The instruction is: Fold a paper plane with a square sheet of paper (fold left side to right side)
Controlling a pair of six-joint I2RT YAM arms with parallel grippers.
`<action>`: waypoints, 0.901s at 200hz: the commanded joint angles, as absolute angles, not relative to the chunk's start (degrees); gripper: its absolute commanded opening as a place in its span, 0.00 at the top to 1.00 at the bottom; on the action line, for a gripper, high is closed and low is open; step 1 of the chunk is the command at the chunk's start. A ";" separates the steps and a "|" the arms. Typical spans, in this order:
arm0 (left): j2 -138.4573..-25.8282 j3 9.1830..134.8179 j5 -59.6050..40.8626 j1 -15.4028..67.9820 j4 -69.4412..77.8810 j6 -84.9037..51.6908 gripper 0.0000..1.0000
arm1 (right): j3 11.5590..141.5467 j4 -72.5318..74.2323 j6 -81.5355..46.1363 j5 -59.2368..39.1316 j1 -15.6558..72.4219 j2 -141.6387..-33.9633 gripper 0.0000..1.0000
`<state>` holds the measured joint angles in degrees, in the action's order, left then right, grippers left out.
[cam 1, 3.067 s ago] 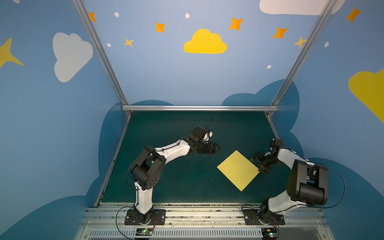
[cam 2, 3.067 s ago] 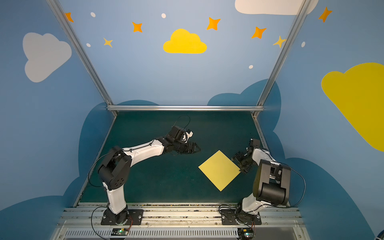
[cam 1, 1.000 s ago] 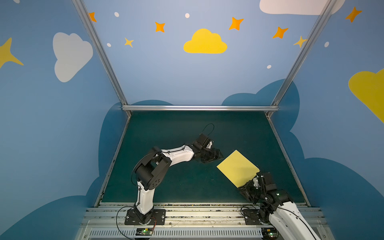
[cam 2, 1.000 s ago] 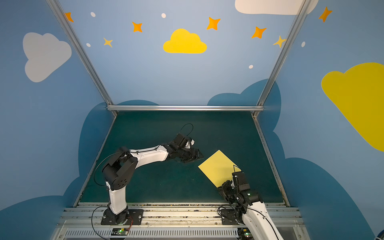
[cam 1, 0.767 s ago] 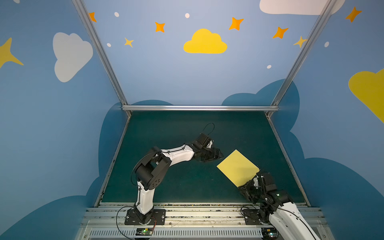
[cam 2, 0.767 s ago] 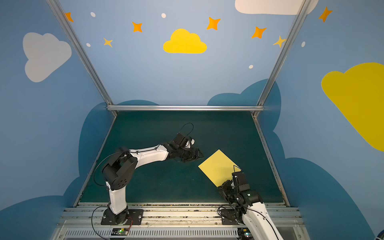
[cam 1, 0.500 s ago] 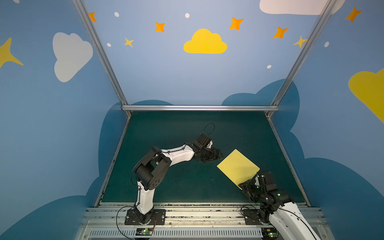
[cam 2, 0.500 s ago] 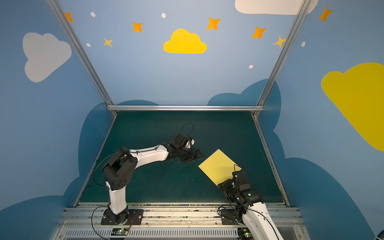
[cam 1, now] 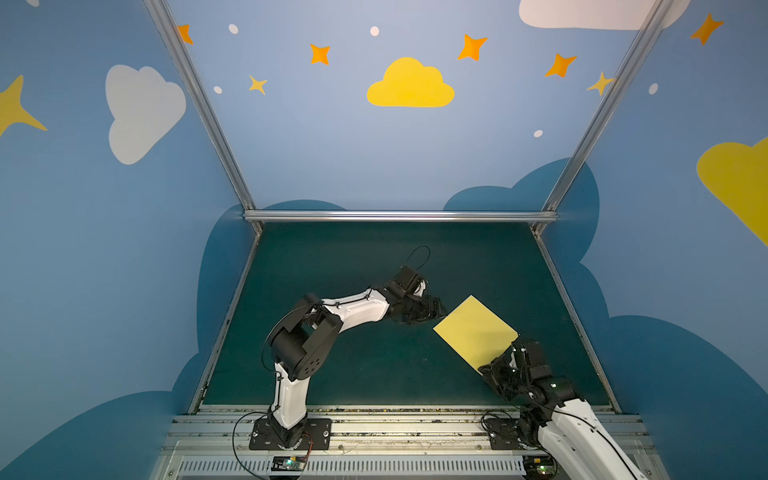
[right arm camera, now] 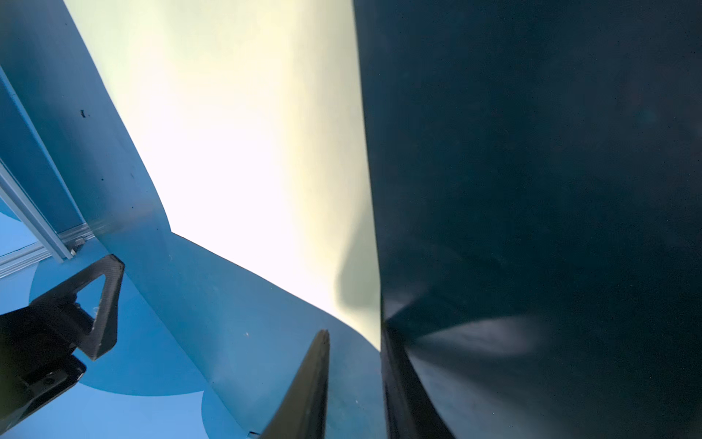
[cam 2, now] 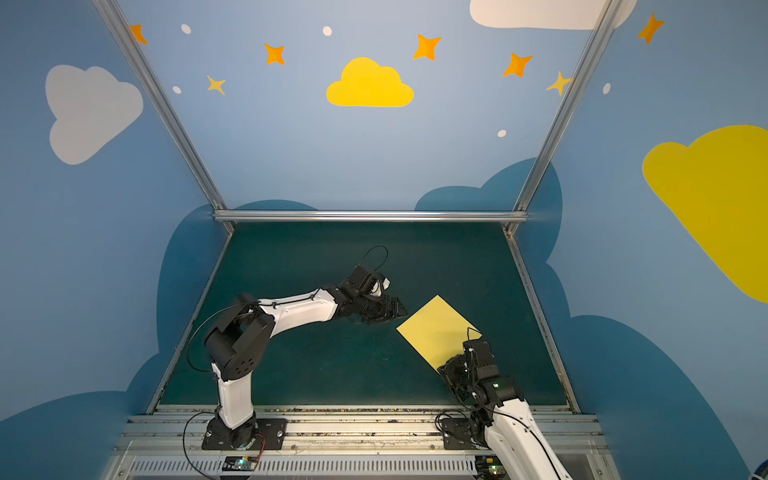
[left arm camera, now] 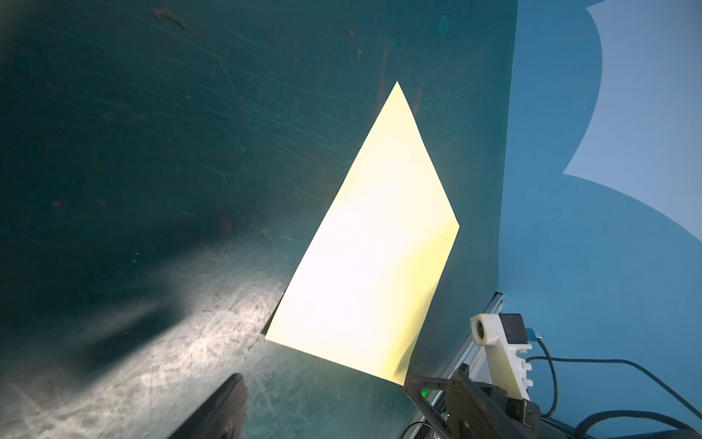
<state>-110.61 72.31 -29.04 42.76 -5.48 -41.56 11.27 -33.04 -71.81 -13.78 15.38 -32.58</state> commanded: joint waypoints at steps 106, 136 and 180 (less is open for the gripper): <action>-109.60 71.21 -28.99 41.67 -5.11 -40.99 0.17 | 18.43 -30.88 -63.81 -9.79 15.31 -39.52 1.00; -110.10 71.02 -29.31 41.63 -4.42 -41.95 0.17 | 20.80 -31.10 -63.02 -11.24 15.34 -39.73 1.00; -111.46 70.93 -30.17 41.74 -1.76 -46.98 0.17 | 23.79 -31.46 -62.54 -12.52 15.36 -40.02 1.00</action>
